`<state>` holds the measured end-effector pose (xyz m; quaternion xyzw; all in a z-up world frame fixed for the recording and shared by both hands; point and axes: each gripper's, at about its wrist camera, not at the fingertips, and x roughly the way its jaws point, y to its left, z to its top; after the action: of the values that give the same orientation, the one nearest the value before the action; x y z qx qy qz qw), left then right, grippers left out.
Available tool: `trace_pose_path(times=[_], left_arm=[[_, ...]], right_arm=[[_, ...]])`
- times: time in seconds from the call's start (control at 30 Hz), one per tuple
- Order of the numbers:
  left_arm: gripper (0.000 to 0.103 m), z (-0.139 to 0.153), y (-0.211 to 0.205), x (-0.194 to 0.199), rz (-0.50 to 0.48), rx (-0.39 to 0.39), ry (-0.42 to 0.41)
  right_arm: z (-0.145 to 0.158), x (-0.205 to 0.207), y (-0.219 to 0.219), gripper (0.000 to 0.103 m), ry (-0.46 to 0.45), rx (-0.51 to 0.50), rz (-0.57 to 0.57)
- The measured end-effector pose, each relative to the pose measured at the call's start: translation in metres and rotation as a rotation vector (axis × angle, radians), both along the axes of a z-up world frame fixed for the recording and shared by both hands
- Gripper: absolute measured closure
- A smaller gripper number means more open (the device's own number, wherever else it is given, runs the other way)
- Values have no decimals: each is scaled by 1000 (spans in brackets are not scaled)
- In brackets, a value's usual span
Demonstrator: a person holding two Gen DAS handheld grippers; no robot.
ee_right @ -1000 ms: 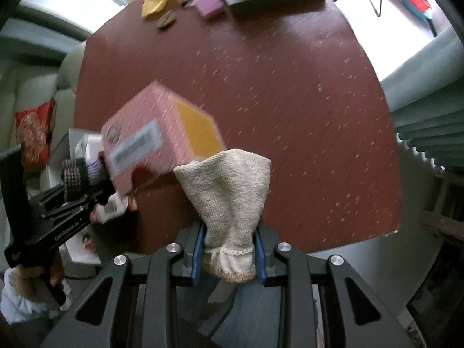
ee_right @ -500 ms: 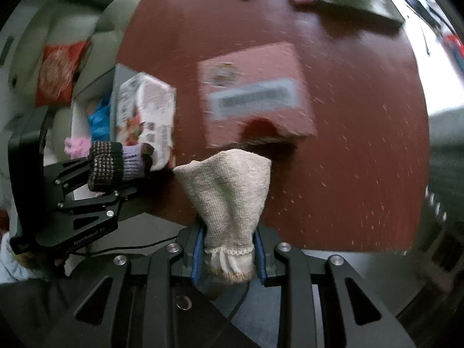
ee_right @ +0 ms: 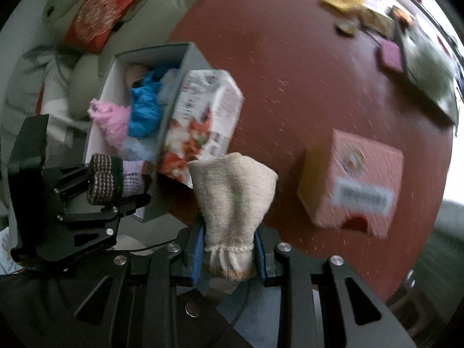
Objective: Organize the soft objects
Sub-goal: 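Lift the striped sock and cream glove and carry them to the white box, then lower the striped sock with left tool while right lowers cream glove into box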
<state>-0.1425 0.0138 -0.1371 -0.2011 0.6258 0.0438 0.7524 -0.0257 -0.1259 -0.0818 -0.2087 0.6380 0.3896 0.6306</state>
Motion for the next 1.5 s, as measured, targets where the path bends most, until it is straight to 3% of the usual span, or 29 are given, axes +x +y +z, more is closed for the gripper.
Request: trace_pose_path(times=[0.4,0.67,0.97,1.5], left_arm=[[69,-5,47,-47,279,13,1],[69,-7,70,-63,413,35,12],[69,-7,88,-55,495,56,21],[69,-7,118,-32,536,135,56]], right_arm=[[16,-25,78,71,-42,16,229],[26,-34,115,71,-49,50,278],[33,-34,141,71,-57,82,267],[31,-22,170,71,-85,84,203]])
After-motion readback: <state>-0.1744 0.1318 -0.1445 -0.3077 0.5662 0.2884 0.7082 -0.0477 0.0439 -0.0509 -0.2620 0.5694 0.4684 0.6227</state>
